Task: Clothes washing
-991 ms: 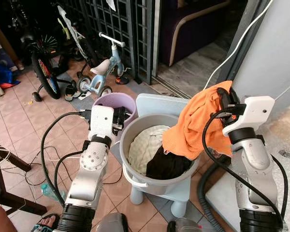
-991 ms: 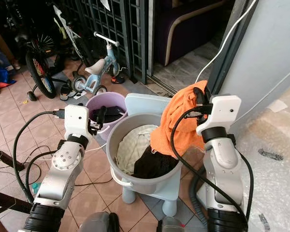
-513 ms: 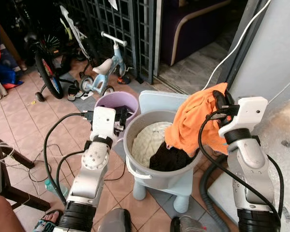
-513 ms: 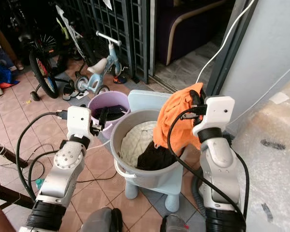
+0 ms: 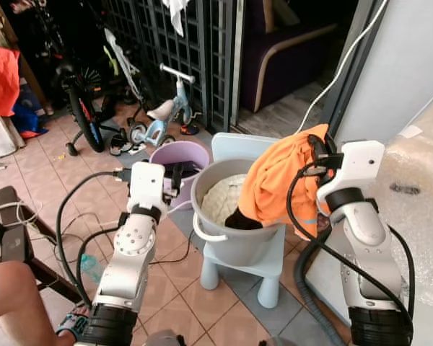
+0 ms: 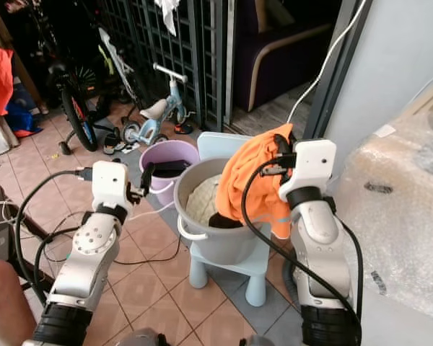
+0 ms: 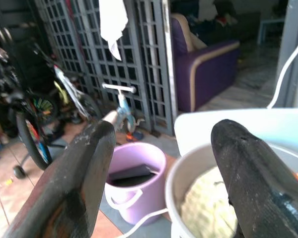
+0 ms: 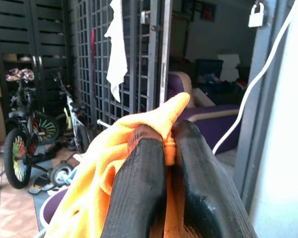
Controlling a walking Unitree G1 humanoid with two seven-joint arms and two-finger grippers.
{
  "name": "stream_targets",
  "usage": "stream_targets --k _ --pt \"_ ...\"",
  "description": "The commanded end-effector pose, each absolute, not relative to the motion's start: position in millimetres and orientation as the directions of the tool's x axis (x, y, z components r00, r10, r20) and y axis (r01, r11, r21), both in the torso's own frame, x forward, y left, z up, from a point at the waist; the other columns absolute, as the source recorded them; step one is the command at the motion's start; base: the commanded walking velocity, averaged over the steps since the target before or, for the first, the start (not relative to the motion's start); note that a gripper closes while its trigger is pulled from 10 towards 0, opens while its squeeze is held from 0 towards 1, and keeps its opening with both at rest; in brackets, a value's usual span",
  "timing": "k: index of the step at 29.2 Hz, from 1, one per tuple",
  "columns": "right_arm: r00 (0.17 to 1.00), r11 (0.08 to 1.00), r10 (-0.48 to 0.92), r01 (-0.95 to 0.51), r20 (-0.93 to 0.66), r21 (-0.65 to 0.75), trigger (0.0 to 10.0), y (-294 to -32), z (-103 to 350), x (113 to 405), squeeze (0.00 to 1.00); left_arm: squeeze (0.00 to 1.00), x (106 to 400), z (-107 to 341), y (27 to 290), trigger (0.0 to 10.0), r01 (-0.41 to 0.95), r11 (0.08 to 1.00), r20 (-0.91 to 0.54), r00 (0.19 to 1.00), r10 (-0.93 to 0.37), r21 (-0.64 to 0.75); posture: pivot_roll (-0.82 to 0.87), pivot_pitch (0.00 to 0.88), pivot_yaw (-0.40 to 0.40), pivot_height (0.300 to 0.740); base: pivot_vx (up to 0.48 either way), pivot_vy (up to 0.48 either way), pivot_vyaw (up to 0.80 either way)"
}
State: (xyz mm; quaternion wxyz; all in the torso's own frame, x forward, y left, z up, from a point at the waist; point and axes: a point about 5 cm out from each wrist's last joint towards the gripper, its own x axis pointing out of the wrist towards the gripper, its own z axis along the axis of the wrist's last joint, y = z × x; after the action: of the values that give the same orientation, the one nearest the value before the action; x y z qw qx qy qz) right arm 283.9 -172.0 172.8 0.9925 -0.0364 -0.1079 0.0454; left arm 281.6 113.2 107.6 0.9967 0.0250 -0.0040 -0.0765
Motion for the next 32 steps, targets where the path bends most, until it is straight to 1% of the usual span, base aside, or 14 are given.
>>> stream_targets --k 1,13,28,32 --pt "0.968 0.995 0.073 -0.054 0.24 -0.086 10.0 -175.0 179.9 283.8 0.0 0.0 282.3 113.3 107.6 10.0 0.186 0.981 0.022 0.982 -0.187 0.045 -0.07 0.0 0.051 0.74 0.0 0.0 -0.8" --pt "0.968 0.994 0.066 -0.044 0.24 -0.098 10.0 -176.3 180.4 285.0 0.0 0.0 285.9 117.7 103.3 10.0 0.235 0.972 0.036 0.971 -0.235 0.009 -0.07 0.0 0.049 0.74 0.0 0.0 -0.8" --pt "0.968 0.993 0.066 -0.04 0.242 -0.111 10.0 -176.7 181.6 287.2 0.0 0.0 285.9 115.8 100.0 10.0 0.256 0.967 0.027 0.966 -0.256 0.001 -0.08 0.0 0.045 0.74 0.0 -0.298 -0.8" --pt "0.967 0.993 0.069 -0.043 0.245 -0.112 10.0 -176.2 182.3 288.8 0.0 0.0 287.5 118.8 98.9 10.0 0.244 0.97 0.046 0.969 -0.243 -0.01 -0.08 0.0 0.045 0.74 0.0 0.0 -0.8"
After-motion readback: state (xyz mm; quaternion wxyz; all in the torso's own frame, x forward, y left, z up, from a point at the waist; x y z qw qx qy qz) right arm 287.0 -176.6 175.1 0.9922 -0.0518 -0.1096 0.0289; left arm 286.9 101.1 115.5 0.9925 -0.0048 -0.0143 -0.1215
